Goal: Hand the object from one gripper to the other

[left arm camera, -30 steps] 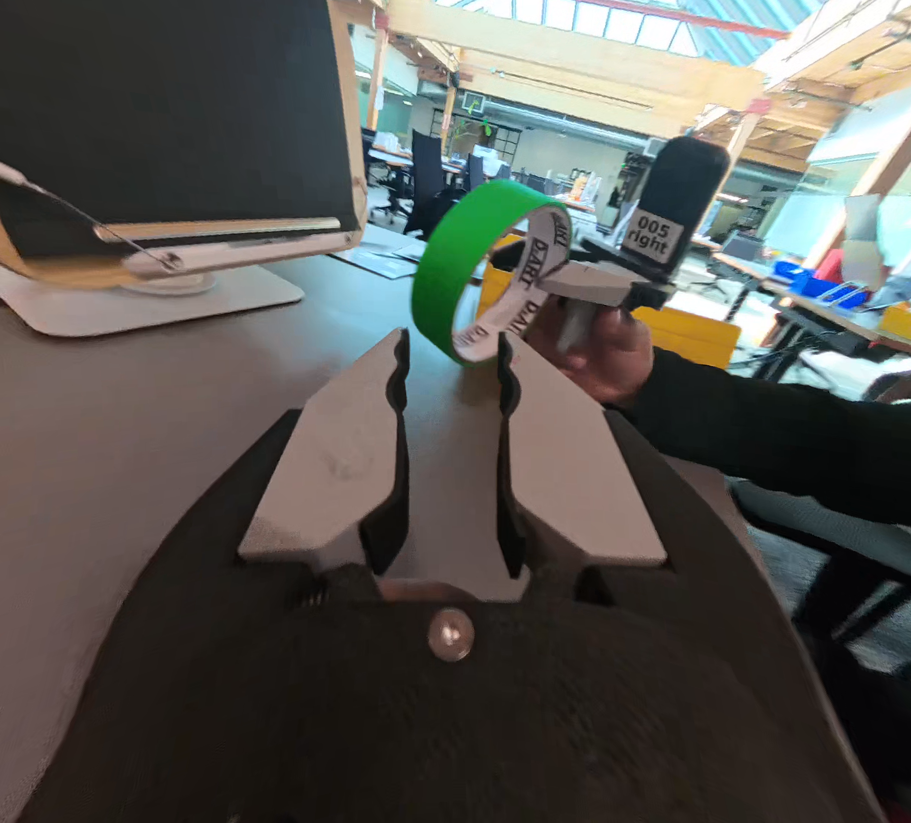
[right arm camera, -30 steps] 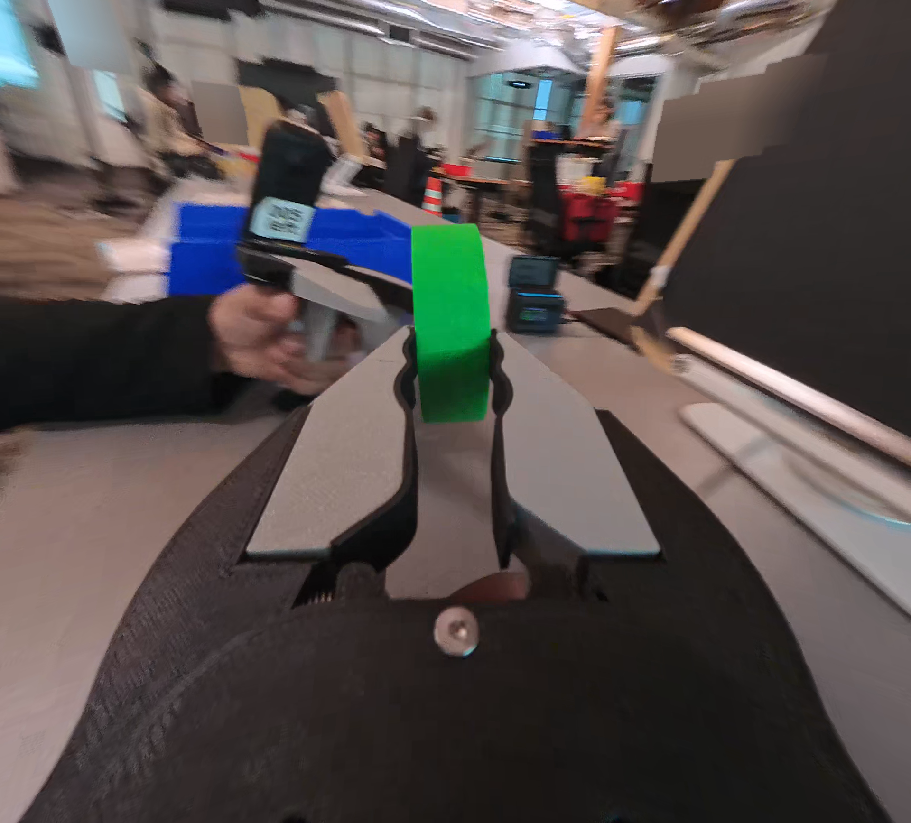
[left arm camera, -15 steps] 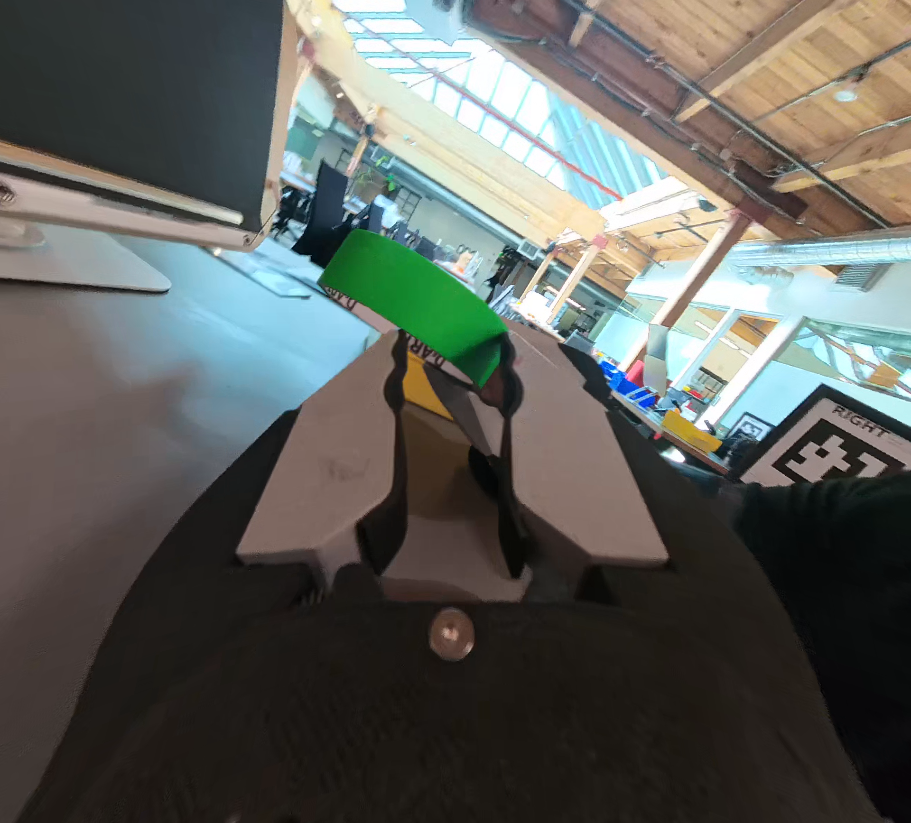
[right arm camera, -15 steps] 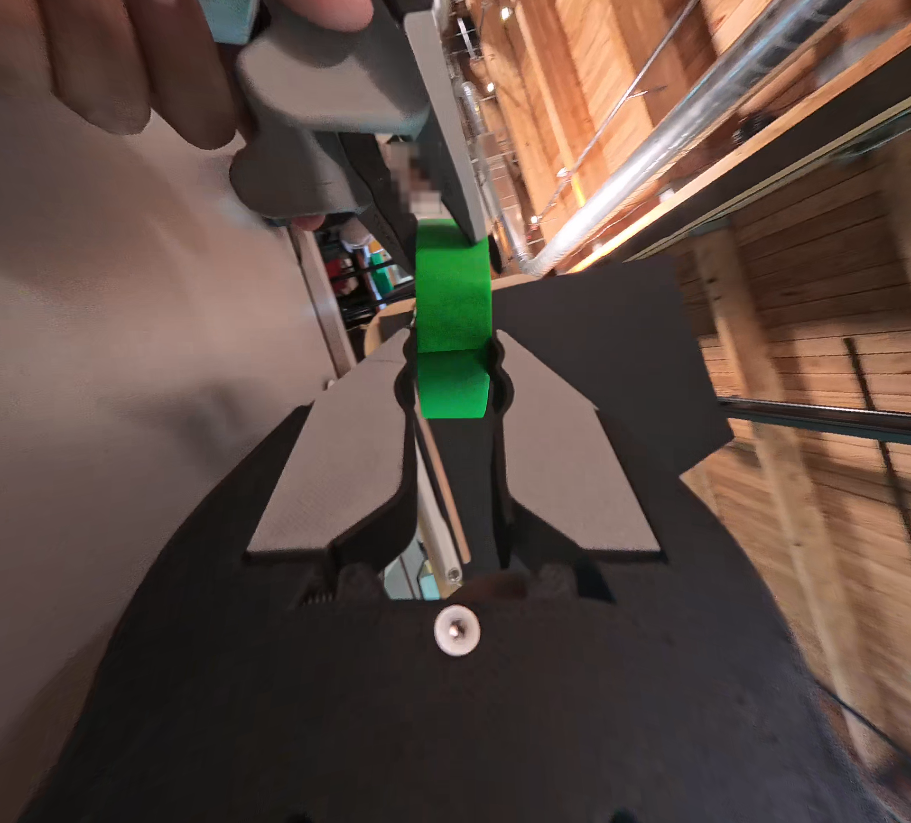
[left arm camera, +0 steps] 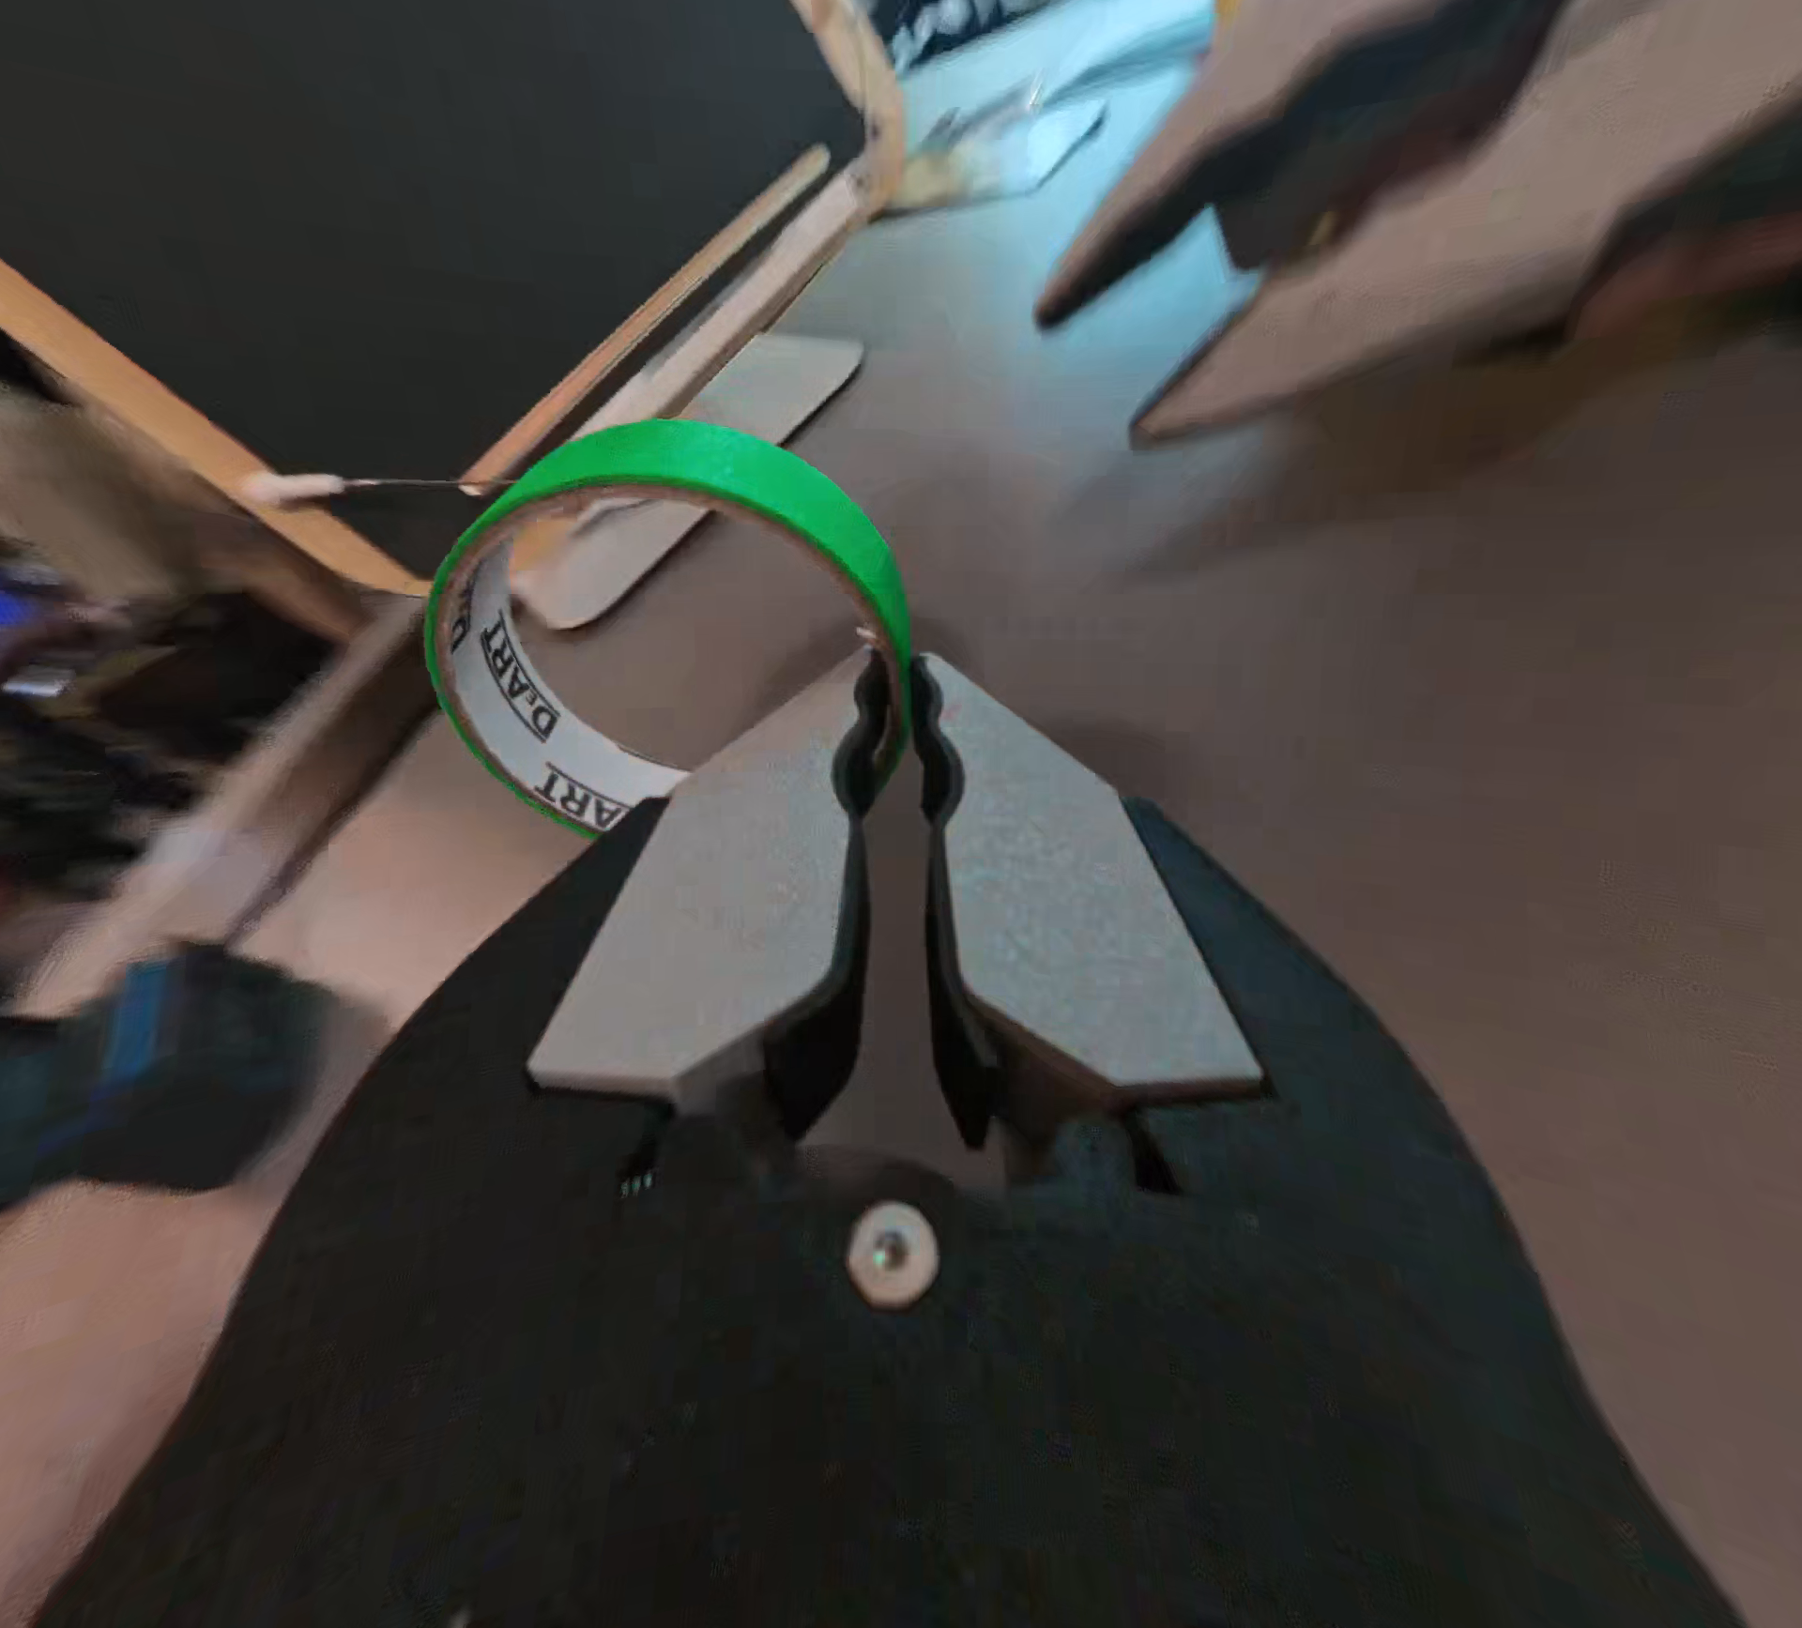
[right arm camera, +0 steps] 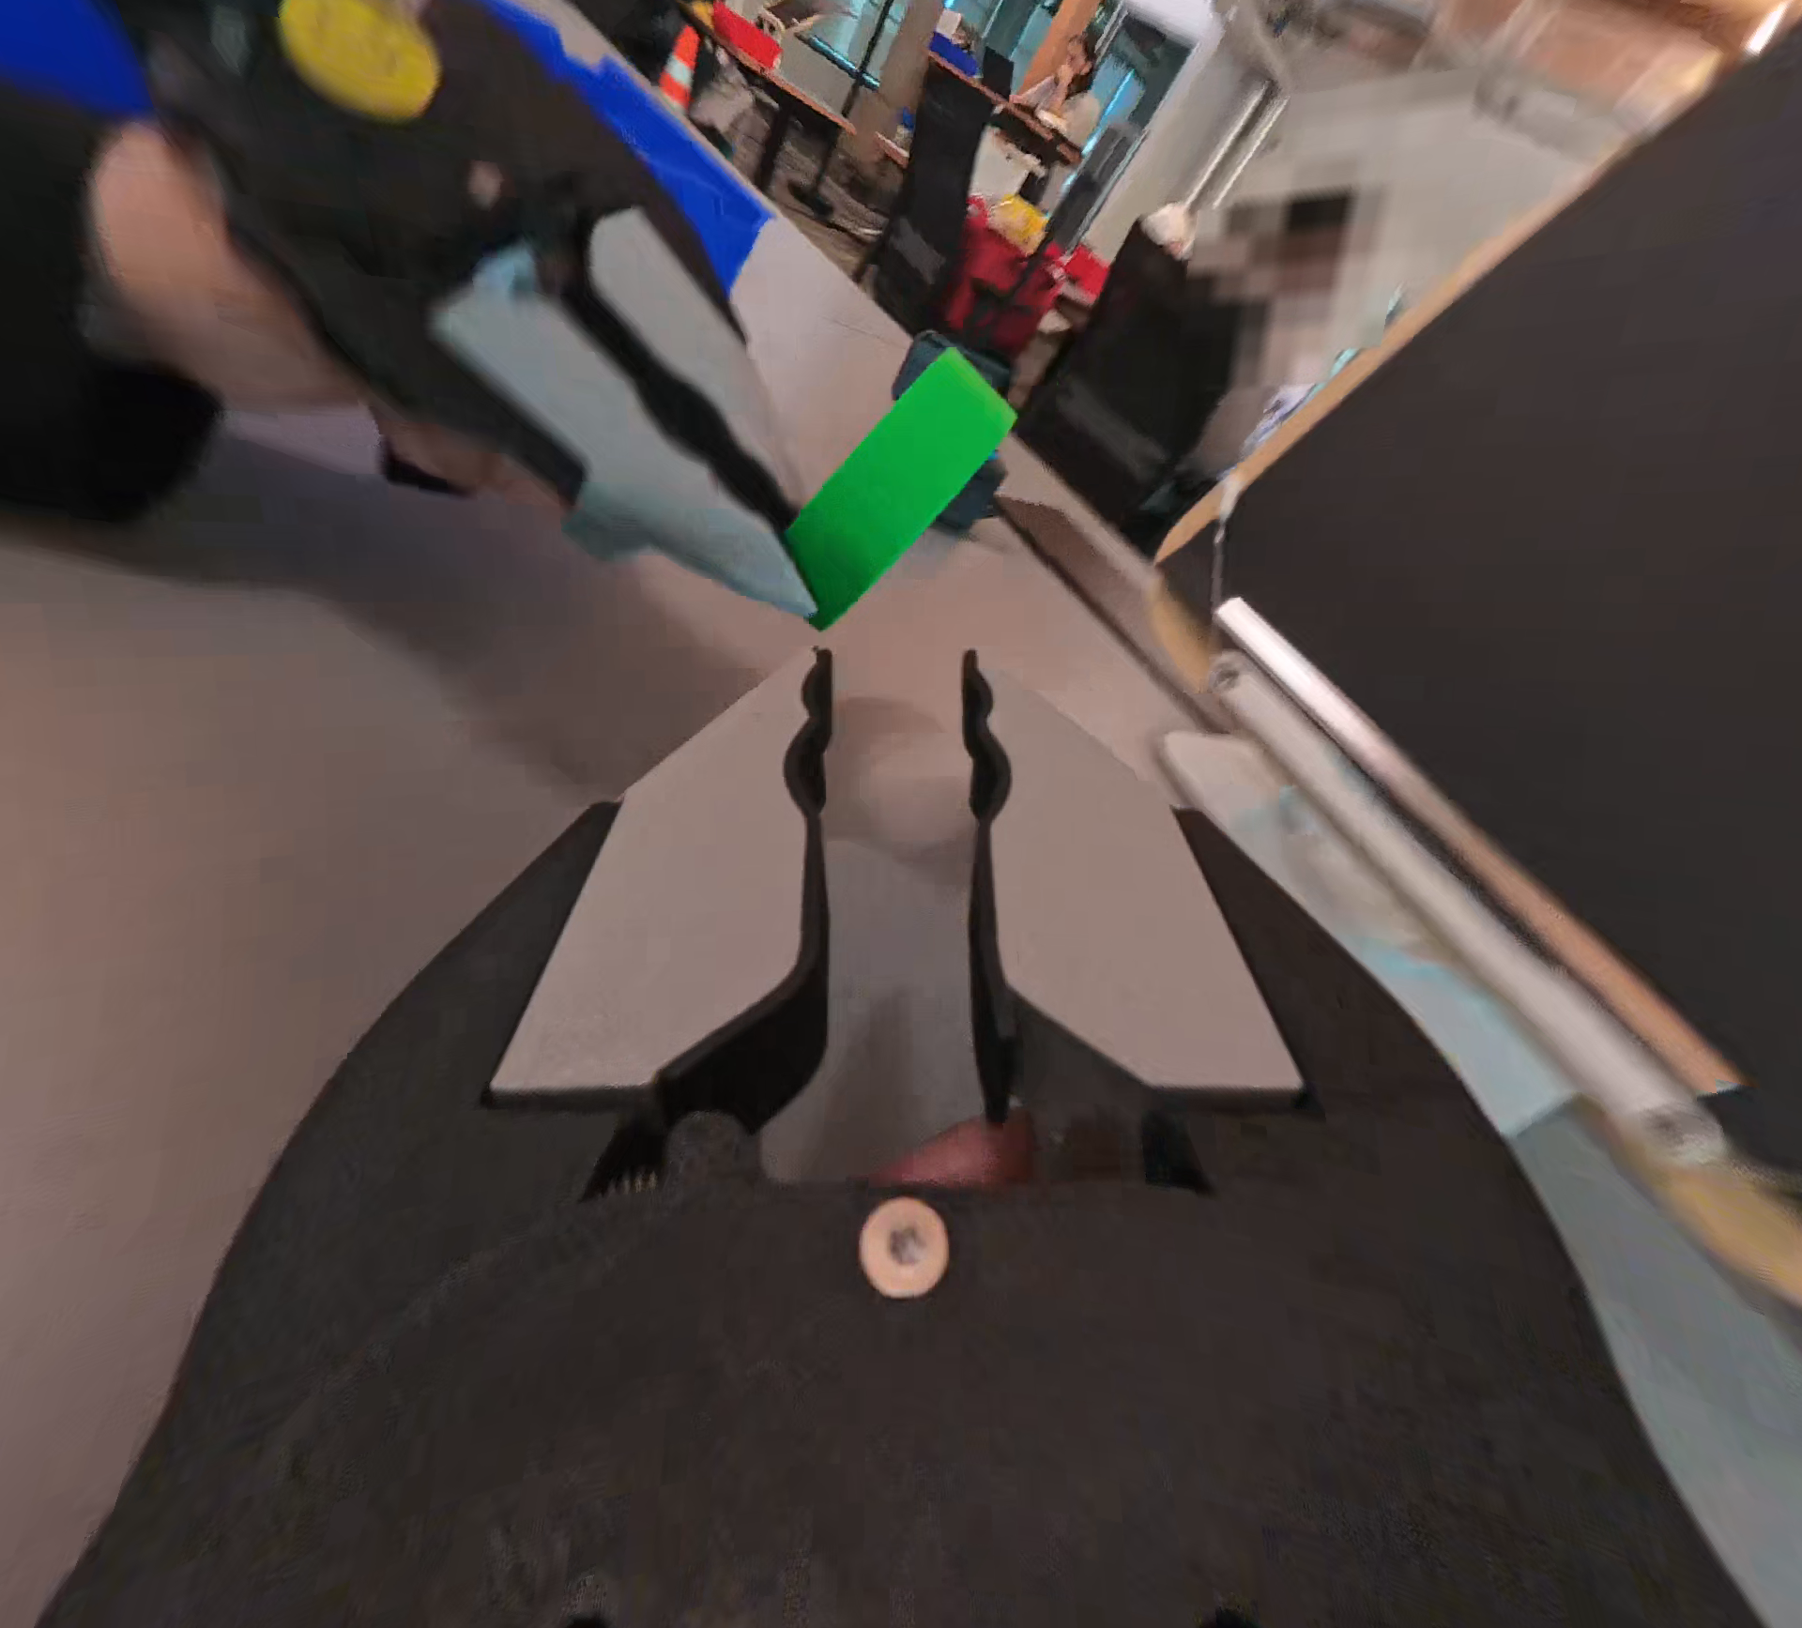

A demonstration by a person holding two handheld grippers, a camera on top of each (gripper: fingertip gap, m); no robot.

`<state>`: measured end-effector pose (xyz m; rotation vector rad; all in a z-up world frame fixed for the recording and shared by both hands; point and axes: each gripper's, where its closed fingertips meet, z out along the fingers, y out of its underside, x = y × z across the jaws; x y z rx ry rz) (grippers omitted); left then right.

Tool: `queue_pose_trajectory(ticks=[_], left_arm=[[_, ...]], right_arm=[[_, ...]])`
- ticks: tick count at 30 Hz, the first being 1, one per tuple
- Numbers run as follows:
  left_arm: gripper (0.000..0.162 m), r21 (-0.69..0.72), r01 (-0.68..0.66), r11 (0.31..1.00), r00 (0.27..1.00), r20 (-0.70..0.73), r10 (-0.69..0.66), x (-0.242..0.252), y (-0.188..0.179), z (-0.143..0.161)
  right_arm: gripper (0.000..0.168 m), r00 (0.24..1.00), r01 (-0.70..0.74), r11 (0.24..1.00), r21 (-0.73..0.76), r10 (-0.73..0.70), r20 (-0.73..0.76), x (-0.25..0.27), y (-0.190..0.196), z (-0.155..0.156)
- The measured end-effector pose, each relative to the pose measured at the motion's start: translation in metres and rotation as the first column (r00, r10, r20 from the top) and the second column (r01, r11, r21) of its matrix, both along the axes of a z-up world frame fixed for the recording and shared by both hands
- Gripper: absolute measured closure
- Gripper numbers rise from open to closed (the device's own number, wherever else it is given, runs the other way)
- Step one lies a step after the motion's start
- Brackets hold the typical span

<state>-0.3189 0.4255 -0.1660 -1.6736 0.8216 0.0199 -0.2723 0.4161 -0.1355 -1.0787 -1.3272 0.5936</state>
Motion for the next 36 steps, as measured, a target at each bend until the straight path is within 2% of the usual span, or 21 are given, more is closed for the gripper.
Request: queue_pose_trajectory(ticks=[2, 3, 6, 9, 11, 16, 17, 19, 20, 22, 24, 26, 28, 30, 33, 36], left_arm=[[0.160, 0.087, -0.036, 0.996, 0.960, -0.274, 0.059, -0.004, 0.005, -0.016], [0.160, 0.099, -0.023, 0.995, 0.929, -0.365, 0.058, -0.001, 0.005, -0.024], [0.160, 0.152, 0.003, 0.988, 0.862, -0.502, 0.075, 0.008, 0.007, -0.031], [0.160, 0.268, 0.045, 0.962, 0.763, -0.631, 0.140, 0.012, 0.008, -0.023], [0.160, 0.318, 0.073, 0.945, 0.691, -0.700, 0.183, 0.014, 0.008, -0.021], [0.160, 0.319, 0.130, 0.939, 0.553, -0.809, 0.198, 0.023, 0.009, -0.034], [0.160, 0.324, 0.146, 0.935, 0.541, -0.817, 0.199, 0.027, 0.009, -0.034], [0.160, 0.329, 0.147, 0.933, 0.551, -0.811, 0.199, 0.033, 0.008, -0.036], [0.160, 0.330, 0.131, 0.935, 0.582, -0.789, 0.197, 0.035, 0.008, -0.036], [0.158, 0.319, 0.094, 0.943, 0.700, -0.695, 0.165, 0.038, 0.007, -0.031], [0.151, 0.286, 0.043, 0.957, 0.836, -0.536, 0.122, 0.037, 0.005, -0.022], [0.149, 0.234, -0.014, 0.972, 0.931, -0.352, 0.099, 0.029, 0.006, -0.013], [0.148, 0.180, -0.072, 0.981, 0.972, -0.206, 0.110, 0.015, 0.009, -0.008], [0.150, 0.168, -0.150, 0.974, 0.972, -0.154, 0.176, -0.005, 0.015, -0.006], [0.153, 0.158, -0.236, 0.959, 0.944, -0.198, 0.264, -0.028, 0.023, -0.014], [0.154, 0.168, -0.271, 0.948, 0.924, -0.231, 0.305, -0.036, 0.025, -0.016]], right_arm=[[0.131, 0.997, -0.062, 0.966, -0.251, 0.051, -0.051, 0.002, 0.005, 0.001], [0.128, 0.993, -0.107, 0.927, -0.360, 0.082, -0.085, 0.003, 0.005, 0.002], [0.124, 0.977, -0.195, 0.796, -0.574, 0.110, -0.181, 0.005, 0.009, 0.008], [0.122, 0.969, -0.231, 0.730, -0.643, 0.110, -0.222, 0.006, 0.013, 0.009], [0.121, 0.967, -0.239, 0.723, -0.648, 0.117, -0.226, 0.005, 0.010, 0.008], [0.113, 0.976, -0.212, 0.735, -0.644, 0.124, -0.180, -0.004, 0.003, -0.001], [0.116, 0.980, -0.195, 0.743, -0.640, 0.118, -0.161, -0.006, 0.004, -0.005], [0.144, 0.988, -0.147, 0.775, -0.614, 0.090, -0.123, -0.007, 0.008, -0.010], [0.143, 0.990, -0.138, 0.788, -0.600, 0.083, -0.118, -0.006, 0.011, -0.009], [0.144, 0.990, -0.126, 0.800, -0.586, 0.065, -0.125, -0.003, 0.016, -0.004], [0.144, 0.990, -0.076, 0.850, -0.521, 0.003, -0.139, 0.005, 0.028, 0.005], [0.144, 0.992, 0.030, 0.925, -0.380, -0.073, -0.100, 0.014, 0.040, 0.009], [0.144, 0.988, 0.138, 0.976, -0.169, -0.148, -0.048, 0.020, 0.045, 0.012], [0.144, 0.978, 0.208, 0.977, 0.046, -0.208, -0.005, 0.021, 0.043, 0.015], [0.144, 0.942, 0.317, 0.889, 0.330, -0.334, -0.005, 0.026, 0.041, 0.025], [0.144, 0.881, 0.428, 0.662, 0.615, -0.458, -0.119, 0.038, 0.028, 0.060]])
